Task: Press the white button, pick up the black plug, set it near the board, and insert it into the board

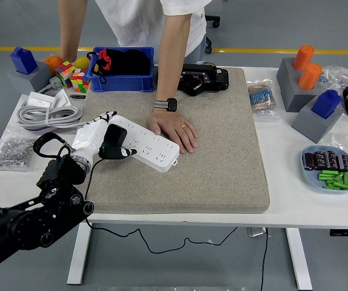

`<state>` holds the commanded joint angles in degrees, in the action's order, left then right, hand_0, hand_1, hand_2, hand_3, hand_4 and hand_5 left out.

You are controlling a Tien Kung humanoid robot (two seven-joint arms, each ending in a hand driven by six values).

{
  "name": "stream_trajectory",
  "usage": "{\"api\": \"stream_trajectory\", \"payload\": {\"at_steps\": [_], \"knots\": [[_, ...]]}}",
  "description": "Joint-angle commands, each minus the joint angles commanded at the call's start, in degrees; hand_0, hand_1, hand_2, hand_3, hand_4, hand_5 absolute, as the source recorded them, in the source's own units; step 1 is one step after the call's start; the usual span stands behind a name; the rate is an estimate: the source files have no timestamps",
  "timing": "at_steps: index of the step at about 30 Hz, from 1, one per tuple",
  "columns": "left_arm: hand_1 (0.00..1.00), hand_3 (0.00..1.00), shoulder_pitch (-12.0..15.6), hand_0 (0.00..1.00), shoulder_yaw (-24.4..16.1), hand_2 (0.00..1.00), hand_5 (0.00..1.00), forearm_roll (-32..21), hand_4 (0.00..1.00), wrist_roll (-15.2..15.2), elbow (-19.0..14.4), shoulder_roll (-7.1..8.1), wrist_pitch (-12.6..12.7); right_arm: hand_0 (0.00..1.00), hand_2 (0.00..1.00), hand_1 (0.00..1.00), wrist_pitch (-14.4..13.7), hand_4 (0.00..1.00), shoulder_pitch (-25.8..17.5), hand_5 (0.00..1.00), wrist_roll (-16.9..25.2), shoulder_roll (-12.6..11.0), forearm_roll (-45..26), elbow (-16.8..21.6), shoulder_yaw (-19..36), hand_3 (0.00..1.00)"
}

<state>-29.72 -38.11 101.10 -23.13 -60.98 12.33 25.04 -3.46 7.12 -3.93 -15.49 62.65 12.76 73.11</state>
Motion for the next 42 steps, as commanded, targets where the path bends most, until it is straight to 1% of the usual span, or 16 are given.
{"api": "stream_trajectory", "payload": {"at_steps": [3,4,8,9,10,15,16,21,22,24,27,28,32,33,34,42], "knots": [[0.998,0.998,0.14,0.967,-0.27,0.998,0.527,-0.4,0.998,0.45,-0.17,0.04,-0.02,0.612,0.575,0.576,0.0,0.649,-0.03,0.388,0.0,-0.04,-0.04,0.0,-0.17,0.579],[0.998,0.998,0.19,0.978,-0.37,0.998,0.609,-0.51,0.998,0.66,-0.25,0.06,0.01,0.612,0.574,0.576,0.0,0.649,-0.03,0.388,0.0,-0.04,-0.05,0.0,-0.21,0.579],[0.998,0.998,0.59,0.978,-1.13,0.998,0.609,-1.18,0.998,2.2,-0.89,0.21,0.57,0.612,0.574,0.576,0.02,0.649,-0.05,0.388,0.01,0.0,-0.07,0.02,-0.36,0.579],[0.998,0.998,0.76,0.978,-1.39,0.998,0.609,-1.21,0.998,3.01,-1.09,0.27,0.99,0.612,0.574,0.576,0.02,0.649,-0.07,0.388,0.01,0.01,-0.07,0.02,-0.39,0.579],[0.998,0.986,0.97,0.998,-1.7,0.998,0.711,-1.17,0.998,4.18,-1.33,0.34,1.59,0.612,0.575,0.575,0.01,0.648,-0.09,0.387,0.02,0.01,-0.07,0.02,-0.43,0.58],[0.998,0.986,2.13,0.998,-3.57,0.998,0.711,-1.14,0.998,10.13,-2.78,0.93,4.72,0.612,0.575,0.575,0.0,0.648,-0.19,0.387,0.03,-0.01,-0.04,0.0,-0.53,0.58],[0.998,0.91,2.34,0.998,-3.89,0.965,0.726,-1.03,0.998,10.99,-3.1,1.08,5.15,0.612,0.574,0.575,0.0,0.648,-0.19,0.387,0.03,-0.02,-0.05,0.01,-0.52,0.58],[0.998,0.91,3.83,0.998,-4.71,0.965,0.726,-0.57,0.998,14.19,-5.44,2.92,6.05,0.612,0.574,0.575,-0.03,0.648,-0.21,0.387,0.04,-0.03,0.08,0.01,-0.12,0.58],[0.984,0.846,4.15,0.996,-4.68,0.909,0.708,-0.48,0.989,14.61,-5.85,3.33,6.04,0.612,0.574,0.574,-0.03,0.648,-0.21,0.387,0.05,-0.02,0.13,0.01,-0.01,0.58],[0.984,0.846,4.94,0.996,-4.61,0.909,0.708,-0.5,0.989,15.56,-6.63,4.16,6.16,0.612,0.574,0.574,-0.05,0.648,-0.22,0.387,0.08,-0.02,0.17,0.03,0.17,0.58],[0.984,0.846,6.67,0.996,-4.68,0.909,0.708,-0.96,0.989,18.84,-7.78,5.54,7.37,0.612,0.574,0.574,-0.07,0.648,-0.26,0.387,0.1,0.02,0.24,0.04,0.39,0.58],[0.892,0.788,7.2,0.959,-4.73,0.802,0.675,-1.13,0.966,19.97,-8.12,5.94,7.74,0.612,0.574,0.574,-0.06,0.648,-0.26,0.387,0.1,0.04,0.26,0.04,0.43,0.58],[0.892,0.788,8.9,0.959,-4.75,0.802,0.675,-0.9,0.966,23.07,-9.14,7.45,8.33,0.612,0.574,0.574,-0.07,0.648,-0.26,0.387,0.12,0.08,0.3,0.08,0.61,0.58],[0.892,0.788,9.18,0.959,-4.67,0.802,0.675,-0.81,0.966,23.37,-9.27,7.77,8.23,0.612,0.574,0.574,-0.08,0.648,-0.27,0.387,0.13,0.07,0.32,0.07,0.66,0.58],[0.86,0.775,9.55,0.899,-4.61,0.769,0.642,-0.76,0.94,23.6,-9.43,8.17,8.01,0.612,0.574,0.574,-0.09,0.648,-0.28,0.387,0.14,0.06,0.32,0.07,0.7,0.579],[0.883,0.787,10.73,0.904,-4.21,0.799,0.623,0.46,0.922,23.02,-9.52,9.41,6.53,0.611,0.574,0.574,-0.13,0.648,-0.26,0.387,0.19,-0.02,0.36,0.09,0.87,0.579]]}}
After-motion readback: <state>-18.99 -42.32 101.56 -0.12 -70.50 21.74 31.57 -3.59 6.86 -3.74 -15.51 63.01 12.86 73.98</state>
